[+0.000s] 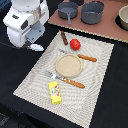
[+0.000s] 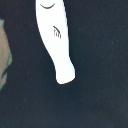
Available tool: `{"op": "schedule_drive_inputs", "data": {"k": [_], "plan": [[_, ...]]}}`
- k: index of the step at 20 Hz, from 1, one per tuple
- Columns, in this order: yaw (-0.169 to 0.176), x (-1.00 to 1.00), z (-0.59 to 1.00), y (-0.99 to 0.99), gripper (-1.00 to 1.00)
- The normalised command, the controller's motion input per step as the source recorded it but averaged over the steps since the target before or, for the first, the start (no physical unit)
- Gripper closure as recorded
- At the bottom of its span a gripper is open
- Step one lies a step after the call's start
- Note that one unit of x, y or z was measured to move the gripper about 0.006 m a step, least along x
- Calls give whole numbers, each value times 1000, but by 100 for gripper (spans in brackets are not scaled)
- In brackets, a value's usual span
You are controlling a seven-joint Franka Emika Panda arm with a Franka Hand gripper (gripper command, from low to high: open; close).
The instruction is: Interact with the objects in diverse but meaningful ways.
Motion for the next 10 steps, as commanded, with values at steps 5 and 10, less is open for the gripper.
{"op": "schedule_drive_inputs", "data": {"k": [5,10], "plan": [[97,-202,-271,266,-100],[66,-35,-307,143,-100]]}}
